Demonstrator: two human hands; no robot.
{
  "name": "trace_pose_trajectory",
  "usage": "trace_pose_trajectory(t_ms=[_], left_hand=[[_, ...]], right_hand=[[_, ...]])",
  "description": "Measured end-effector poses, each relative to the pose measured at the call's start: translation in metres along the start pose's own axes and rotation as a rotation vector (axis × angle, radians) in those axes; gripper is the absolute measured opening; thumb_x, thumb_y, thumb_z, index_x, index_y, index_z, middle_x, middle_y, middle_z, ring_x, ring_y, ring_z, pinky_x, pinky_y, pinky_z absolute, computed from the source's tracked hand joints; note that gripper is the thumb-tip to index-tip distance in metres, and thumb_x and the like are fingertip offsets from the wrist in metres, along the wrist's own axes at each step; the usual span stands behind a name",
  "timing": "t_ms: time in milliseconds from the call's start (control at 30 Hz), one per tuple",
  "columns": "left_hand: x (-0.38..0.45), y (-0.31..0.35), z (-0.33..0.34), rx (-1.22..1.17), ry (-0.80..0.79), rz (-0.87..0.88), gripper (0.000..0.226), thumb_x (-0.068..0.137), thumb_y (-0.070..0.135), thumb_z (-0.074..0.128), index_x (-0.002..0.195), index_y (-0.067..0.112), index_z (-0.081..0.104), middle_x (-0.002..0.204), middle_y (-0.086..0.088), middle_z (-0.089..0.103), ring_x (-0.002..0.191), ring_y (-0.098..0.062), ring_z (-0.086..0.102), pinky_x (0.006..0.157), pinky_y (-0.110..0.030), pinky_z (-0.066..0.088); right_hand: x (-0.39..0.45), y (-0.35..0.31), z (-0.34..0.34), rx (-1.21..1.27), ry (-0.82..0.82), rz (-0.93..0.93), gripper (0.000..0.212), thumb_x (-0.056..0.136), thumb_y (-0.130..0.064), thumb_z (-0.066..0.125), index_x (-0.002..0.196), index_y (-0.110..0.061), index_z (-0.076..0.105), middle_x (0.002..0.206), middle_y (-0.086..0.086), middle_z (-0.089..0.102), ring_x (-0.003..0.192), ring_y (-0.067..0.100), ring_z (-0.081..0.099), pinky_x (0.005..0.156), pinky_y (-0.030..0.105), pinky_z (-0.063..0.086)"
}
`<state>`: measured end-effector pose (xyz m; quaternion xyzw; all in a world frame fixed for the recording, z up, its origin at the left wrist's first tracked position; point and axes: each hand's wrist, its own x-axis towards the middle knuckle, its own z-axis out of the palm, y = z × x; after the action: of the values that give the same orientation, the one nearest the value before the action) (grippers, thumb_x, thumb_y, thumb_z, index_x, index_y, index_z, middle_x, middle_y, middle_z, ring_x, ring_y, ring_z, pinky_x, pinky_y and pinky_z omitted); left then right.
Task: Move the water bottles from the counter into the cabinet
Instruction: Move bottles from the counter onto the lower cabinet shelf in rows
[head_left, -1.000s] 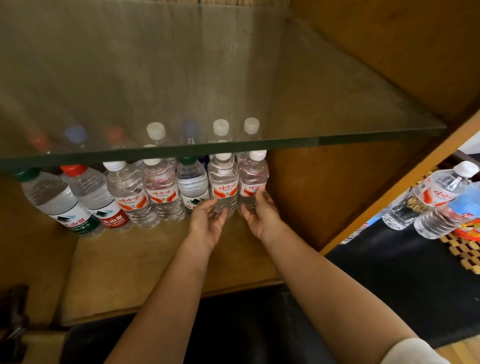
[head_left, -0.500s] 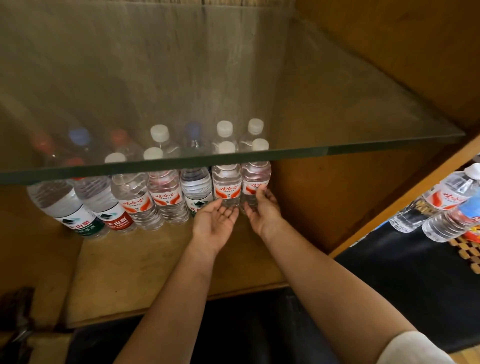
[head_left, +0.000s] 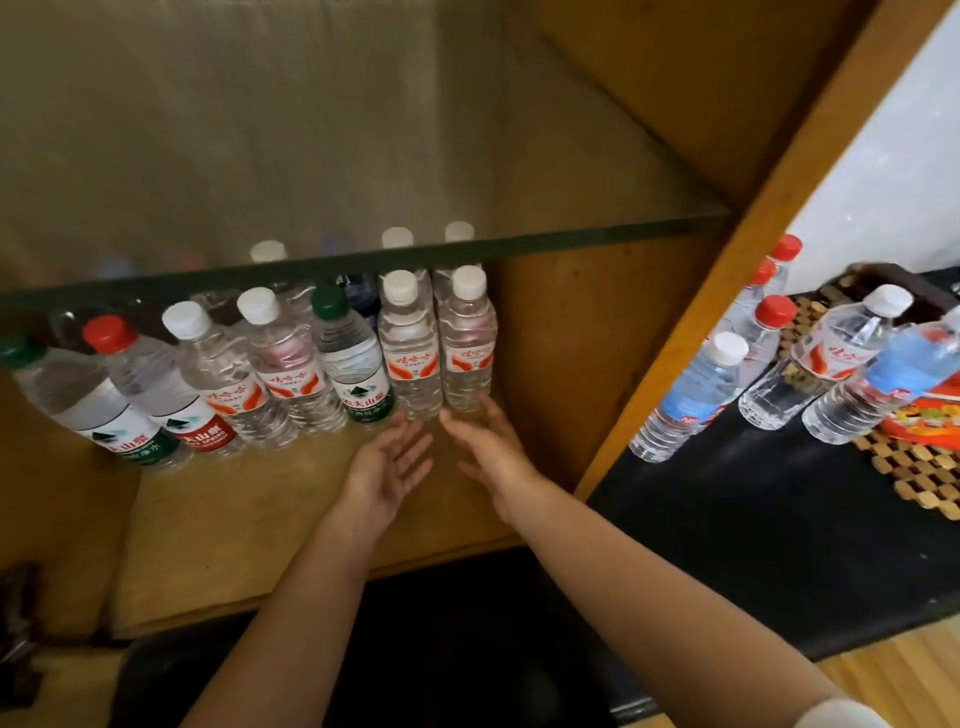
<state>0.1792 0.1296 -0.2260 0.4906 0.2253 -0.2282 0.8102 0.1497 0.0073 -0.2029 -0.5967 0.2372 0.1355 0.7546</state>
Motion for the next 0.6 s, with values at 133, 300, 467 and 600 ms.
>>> trace_pose_trajectory(t_ms=[133,300,467,600], left_hand=[[-0.031,-0.030,-0.006,0.353,0.046,0.040,0.026,0.094,0.010,0.042,0.114,0.020,0.054,0.103,0.001,0.064,0.092,-0.017,0.060,0.076,-0.029,0.045],[-0.074,-0.080,-0.003,0.641,0.030,0.005,0.018,0.095,0.016,0.046,0.104,0.022,0.059,0.091,0.002,0.069,0.078,-0.014,0.062,0.069,-0.025,0.045],[-0.099,-0.129,0.020,0.758,-0.026,-0.130,0.017,0.094,0.012,0.048,0.096,0.024,0.060,0.091,0.001,0.068,0.078,-0.014,0.061,0.069,-0.024,0.043],[-0.105,-0.155,0.054,0.838,-0.127,-0.165,0.018,0.094,0.016,0.048,0.101,0.029,0.060,0.097,0.005,0.068,0.088,-0.010,0.064,0.076,-0.024,0.047]], right_hand=[[-0.035,0.032,-0.039,-0.335,-0.258,-0.053,0.037,0.086,-0.026,0.063,0.120,-0.033,0.052,0.124,-0.006,0.054,0.120,0.013,0.048,0.103,0.029,0.039],[-0.086,0.061,-0.109,-0.542,-0.400,-0.092,0.029,0.089,-0.007,0.058,0.118,-0.009,0.057,0.096,0.002,0.063,0.091,0.007,0.058,0.089,0.021,0.046],[-0.115,0.064,-0.194,-0.568,-0.297,-0.006,0.024,0.091,-0.012,0.054,0.113,-0.022,0.057,0.110,0.012,0.064,0.103,0.017,0.061,0.095,0.031,0.048],[-0.126,0.064,-0.252,-0.503,-0.102,0.042,0.024,0.091,-0.005,0.052,0.102,-0.025,0.057,0.101,0.006,0.064,0.094,0.014,0.061,0.091,0.030,0.049]])
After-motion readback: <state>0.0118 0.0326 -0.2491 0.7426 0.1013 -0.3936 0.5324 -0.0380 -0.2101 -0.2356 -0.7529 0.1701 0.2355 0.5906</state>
